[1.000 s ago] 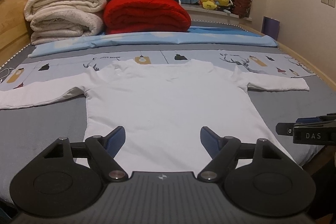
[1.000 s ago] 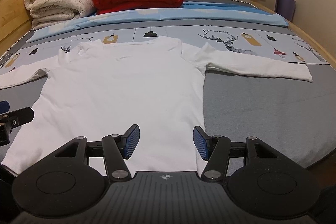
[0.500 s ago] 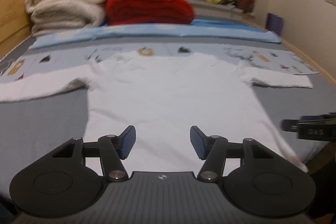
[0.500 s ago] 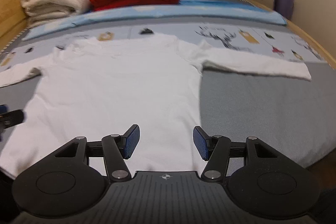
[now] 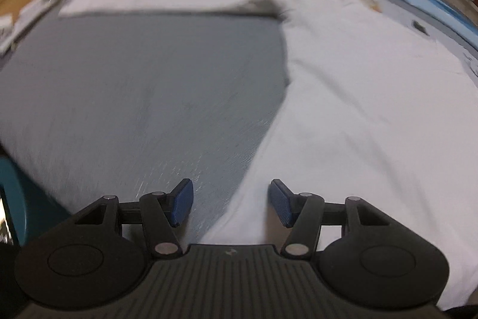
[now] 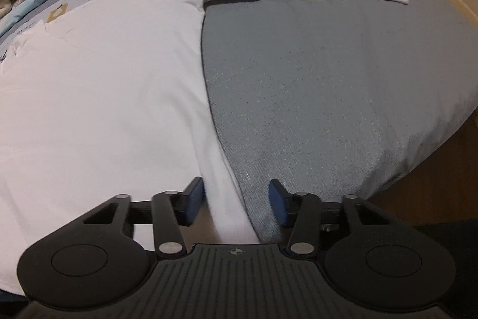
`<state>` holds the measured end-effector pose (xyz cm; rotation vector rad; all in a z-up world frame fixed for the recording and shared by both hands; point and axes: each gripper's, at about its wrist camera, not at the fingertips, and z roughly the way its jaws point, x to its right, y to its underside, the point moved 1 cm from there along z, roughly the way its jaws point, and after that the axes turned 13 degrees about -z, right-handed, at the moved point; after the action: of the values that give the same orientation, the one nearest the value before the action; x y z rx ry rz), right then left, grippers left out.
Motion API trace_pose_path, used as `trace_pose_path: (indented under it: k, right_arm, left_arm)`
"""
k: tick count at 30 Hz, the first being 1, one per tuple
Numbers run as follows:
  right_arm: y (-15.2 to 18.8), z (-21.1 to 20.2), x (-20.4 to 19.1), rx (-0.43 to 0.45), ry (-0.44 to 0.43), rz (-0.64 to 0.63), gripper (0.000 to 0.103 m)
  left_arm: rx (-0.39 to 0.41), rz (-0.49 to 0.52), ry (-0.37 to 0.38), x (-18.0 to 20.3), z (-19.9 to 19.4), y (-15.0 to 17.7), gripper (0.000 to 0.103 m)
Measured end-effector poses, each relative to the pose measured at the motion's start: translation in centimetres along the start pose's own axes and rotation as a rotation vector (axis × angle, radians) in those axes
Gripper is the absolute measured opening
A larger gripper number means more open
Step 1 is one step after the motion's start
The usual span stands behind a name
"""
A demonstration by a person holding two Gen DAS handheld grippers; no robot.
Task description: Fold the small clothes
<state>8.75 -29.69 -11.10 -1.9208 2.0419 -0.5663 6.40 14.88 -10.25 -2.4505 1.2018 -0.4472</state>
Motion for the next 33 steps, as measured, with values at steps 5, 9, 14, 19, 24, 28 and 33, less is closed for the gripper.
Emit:
trace_pose_path:
  k: [5,9,14,19,24,28,33]
  right_arm:
    - [-0.2,-0.4,-0.4,0.021,-0.043,-0.031,0.003]
    - [-1.1,-0.3,1.6,0.029,0.002,0.011,0.003]
    - [-1.5,0.2,3.1,0.015,0.053,0.022,0.004]
    - [-1.3,-1.2,2.6,0.047,0.015,0.024,0.031]
    - [-1.3,-0.9,1.7,0.048,-0.02,-0.026,0.045]
    - [-0.6,-0.2,1.5,-0.021,0.021,-0.051,0.045]
    - [-2.0,-5.1,1.5,0.202,-0.008,-0.022,0.045]
  left_arm:
    - [-0.017,0.029,0.062,0.1,-1.1,0.6,0.008]
    - [-0.043,0.049,0.11,0.3,-2.3,1.4,0.006]
    - [-0.085,0.066,0.118,0.4,-2.9,2.0,0.007]
    - [0.024,0.143,0.042,1.0,-5.3,1.9,0.008]
    - [0.089,0.245,0.139,3.4,-6.5,2.7,0.012]
    - [-0.087,0.221,0.118,3.5,-3.7,3.7,0.019]
    - [0.046,0.257,0.183,4.5,-7.1,3.0,0.051]
